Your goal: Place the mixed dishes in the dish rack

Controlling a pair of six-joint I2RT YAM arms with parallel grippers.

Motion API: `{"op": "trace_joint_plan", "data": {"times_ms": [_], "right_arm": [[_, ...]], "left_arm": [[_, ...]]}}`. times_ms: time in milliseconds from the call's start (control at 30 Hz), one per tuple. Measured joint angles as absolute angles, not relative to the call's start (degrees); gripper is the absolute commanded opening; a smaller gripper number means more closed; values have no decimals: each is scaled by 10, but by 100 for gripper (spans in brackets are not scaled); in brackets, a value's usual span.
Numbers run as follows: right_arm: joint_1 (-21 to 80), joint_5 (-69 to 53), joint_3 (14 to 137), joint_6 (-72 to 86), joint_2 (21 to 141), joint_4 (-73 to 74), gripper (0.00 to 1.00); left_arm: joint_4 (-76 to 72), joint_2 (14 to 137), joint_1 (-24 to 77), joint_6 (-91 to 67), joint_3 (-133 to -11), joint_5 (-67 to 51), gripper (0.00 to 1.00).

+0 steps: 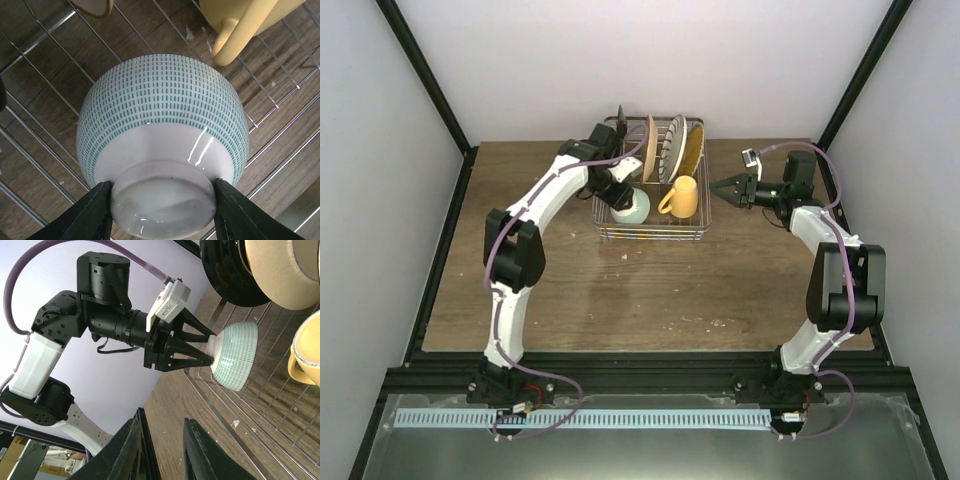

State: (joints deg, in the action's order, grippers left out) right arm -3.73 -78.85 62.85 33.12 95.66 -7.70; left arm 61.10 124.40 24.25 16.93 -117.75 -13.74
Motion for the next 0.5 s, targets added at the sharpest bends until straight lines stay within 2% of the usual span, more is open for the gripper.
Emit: {"op": "trace_joint_plan", "data": {"times_ms": [433,500], "right_arm": [[-37,-788,626,330,956,-68,23],[-37,-788,626,330,956,-68,23]], "left_arm": [[627,1269,260,178,-1197,-89,28],[627,1273,260,180,-1197,-83,32]]}}
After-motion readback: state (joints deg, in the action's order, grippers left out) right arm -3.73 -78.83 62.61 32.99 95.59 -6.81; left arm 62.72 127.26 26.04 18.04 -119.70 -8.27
